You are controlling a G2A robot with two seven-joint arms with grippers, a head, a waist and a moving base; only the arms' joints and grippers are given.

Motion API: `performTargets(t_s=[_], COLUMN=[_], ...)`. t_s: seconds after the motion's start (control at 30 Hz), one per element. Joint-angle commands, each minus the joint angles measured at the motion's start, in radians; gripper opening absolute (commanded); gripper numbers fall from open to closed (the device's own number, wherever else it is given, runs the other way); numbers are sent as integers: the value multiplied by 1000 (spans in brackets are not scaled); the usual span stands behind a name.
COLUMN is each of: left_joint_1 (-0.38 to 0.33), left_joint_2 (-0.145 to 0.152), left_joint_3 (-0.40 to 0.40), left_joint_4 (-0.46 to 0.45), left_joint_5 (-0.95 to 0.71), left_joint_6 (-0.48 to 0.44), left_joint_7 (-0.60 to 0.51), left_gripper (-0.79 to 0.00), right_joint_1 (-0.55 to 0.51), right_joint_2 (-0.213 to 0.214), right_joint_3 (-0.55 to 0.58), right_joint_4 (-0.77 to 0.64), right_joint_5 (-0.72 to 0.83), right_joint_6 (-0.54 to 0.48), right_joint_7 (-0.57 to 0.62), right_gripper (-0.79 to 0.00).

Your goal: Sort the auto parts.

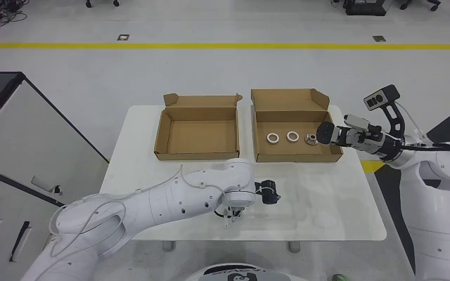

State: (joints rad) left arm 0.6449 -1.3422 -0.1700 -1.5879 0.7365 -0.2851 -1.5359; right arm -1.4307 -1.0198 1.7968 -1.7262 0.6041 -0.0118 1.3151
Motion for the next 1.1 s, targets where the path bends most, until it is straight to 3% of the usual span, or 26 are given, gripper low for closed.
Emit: performTargets(t_s=[0.0,1.07], left_joint_1=[2,28], left_joint_2=[-4,-51], left_joint_3=[0,0], left_joint_4=[-1,66], left_joint_5=[-2,4], left_joint_6=[0,0], left_joint_7=[0,0], left_gripper=[-397,-437], right_joint_1=[0,0], right_joint_2=[0,0], right_joint_3=[0,0], right_joint_4=[0,0], right_joint_5=[0,0], right_joint_6=[0,0], right_joint_7=[0,0], right_gripper=[0,0])
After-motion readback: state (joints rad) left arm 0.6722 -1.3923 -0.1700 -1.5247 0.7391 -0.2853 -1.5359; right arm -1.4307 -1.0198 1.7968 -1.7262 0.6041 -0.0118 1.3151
